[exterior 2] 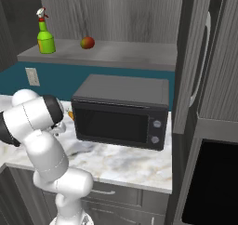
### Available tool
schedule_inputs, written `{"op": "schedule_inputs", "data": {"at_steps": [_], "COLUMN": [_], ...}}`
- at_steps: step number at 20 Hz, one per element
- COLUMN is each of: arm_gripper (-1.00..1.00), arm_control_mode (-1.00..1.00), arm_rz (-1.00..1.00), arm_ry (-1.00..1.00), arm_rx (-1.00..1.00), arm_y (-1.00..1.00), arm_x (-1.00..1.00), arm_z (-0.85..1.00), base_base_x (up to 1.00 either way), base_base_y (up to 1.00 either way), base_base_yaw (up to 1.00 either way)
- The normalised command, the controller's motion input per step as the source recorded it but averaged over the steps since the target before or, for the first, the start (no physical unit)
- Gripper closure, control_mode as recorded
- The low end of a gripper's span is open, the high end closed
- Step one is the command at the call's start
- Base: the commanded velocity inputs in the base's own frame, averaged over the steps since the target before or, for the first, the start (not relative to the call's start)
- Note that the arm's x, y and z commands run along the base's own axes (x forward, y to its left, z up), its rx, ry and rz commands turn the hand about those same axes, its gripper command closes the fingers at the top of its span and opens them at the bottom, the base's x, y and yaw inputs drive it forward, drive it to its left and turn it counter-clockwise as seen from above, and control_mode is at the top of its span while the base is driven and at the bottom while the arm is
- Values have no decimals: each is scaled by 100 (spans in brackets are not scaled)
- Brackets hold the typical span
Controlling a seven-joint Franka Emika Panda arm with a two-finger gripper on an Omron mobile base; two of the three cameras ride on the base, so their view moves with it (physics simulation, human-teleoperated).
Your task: Pick the spray and dish brush from the cabinet and place them on the counter.
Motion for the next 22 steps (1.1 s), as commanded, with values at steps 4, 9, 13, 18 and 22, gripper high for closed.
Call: {"op": "schedule_inputs", "data": {"at_steps": [4,9,13,18,22], "arm_gripper": [-100,-100,-100,-100,-100], "arm_control_mode": [-100,-100,-100,-100,-100], "arm_rz": [0,0,0,0,0], "arm_ry": [-1,-16,-16,-22,-22], "arm_rx": [0,7,6,6,8], "arm_y": [3,9,9,-1,-11], "arm_x": [-7,-26,-39,-61,-55], "arm_z": [31,90,96,67,67], "base_base_x": [0,0,0,0,0], "base_base_y": [0,0,0,0,0], "base_base_yaw": [0,0,0,0,0]}}
